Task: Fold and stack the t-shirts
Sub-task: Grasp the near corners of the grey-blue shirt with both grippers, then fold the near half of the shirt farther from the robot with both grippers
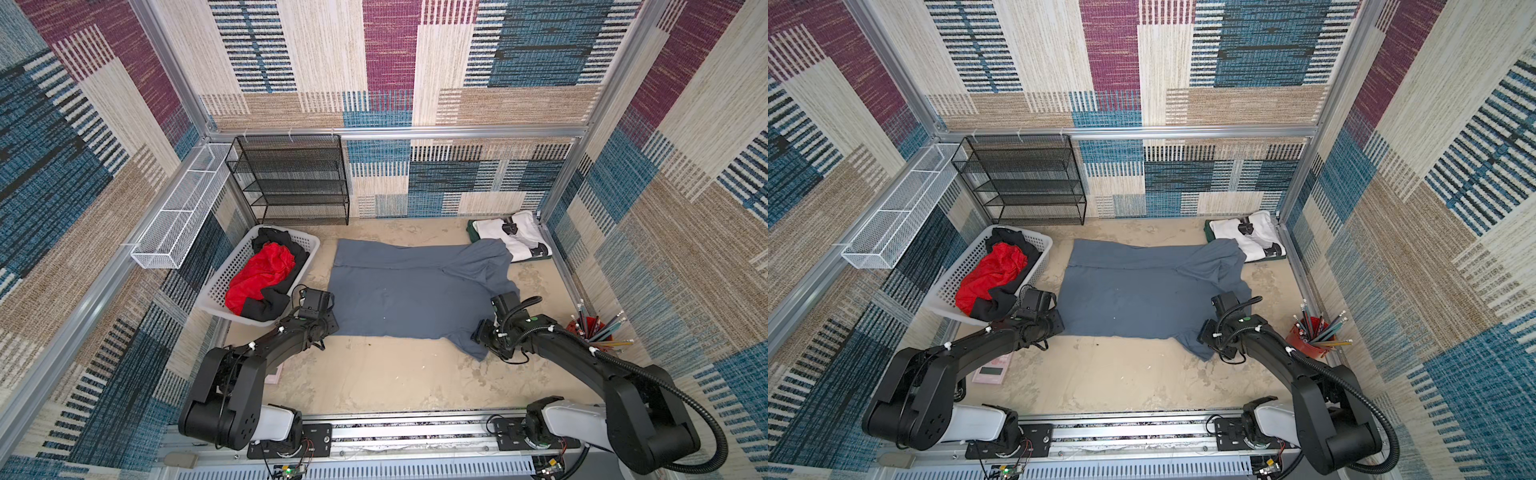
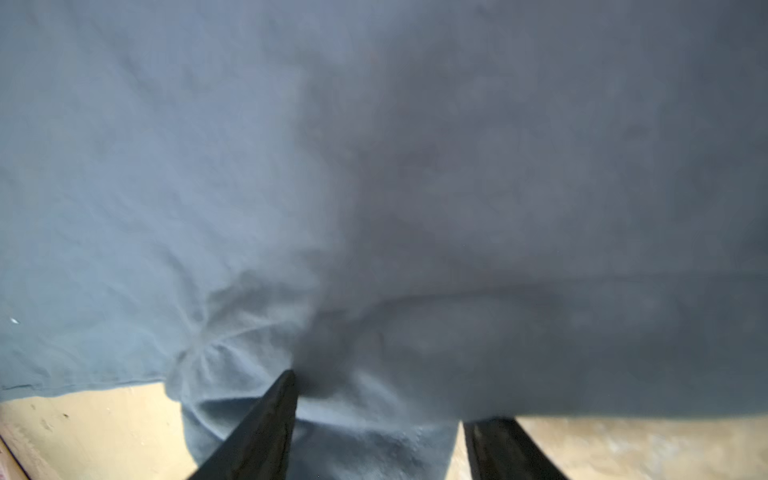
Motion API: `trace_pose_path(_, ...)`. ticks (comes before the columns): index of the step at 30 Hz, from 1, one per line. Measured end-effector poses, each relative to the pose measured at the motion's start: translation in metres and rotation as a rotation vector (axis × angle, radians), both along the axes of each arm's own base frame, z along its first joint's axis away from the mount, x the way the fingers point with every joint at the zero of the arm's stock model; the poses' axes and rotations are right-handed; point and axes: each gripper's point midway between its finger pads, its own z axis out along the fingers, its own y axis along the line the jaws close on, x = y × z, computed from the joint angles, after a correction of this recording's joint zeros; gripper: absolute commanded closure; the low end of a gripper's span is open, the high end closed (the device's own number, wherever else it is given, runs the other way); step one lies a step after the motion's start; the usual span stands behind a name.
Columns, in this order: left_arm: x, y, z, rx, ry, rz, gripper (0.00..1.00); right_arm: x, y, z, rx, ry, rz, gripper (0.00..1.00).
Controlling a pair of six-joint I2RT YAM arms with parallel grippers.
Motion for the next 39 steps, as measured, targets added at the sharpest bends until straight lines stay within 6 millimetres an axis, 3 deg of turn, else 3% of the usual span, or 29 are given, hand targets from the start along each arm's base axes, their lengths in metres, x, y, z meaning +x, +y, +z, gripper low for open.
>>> trace_pose_path(6,0.001,0.002,-0.001,0.03,0.01,-0.012,0.79,0.015,0.002,0.0,0.0,-0.046,-0.007,0.54)
trace_pose_path(11,0.005,-0.005,-0.002,0.045,0.031,-0.047,1.0,0.015,-0.003,-0.003,-0.027,-0.051,-0.009,0.69)
trace_pose_path(21,0.006,-0.012,-0.002,0.05,0.052,-0.076,1.0,0.016,-0.007,0.001,-0.059,-0.061,0.002,0.98)
trace_pose_path(27,0.004,-0.021,0.0,0.003,0.053,-0.1,1.0,0.022,-0.007,0.009,-0.07,-0.081,0.015,1.0)
trace_pose_path(30,-0.009,-0.024,0.004,-0.022,0.085,-0.116,1.0,0.025,-0.009,0.015,-0.089,-0.088,0.02,1.0)
trace_pose_path(36,-0.011,-0.026,0.038,-0.064,-0.002,-0.108,1.0,0.041,-0.008,0.041,-0.101,-0.147,0.036,1.0)
trace_pose_path(39,-0.01,-0.027,0.046,-0.074,-0.022,-0.105,1.0,0.052,-0.004,0.051,-0.097,-0.168,0.048,1.0)
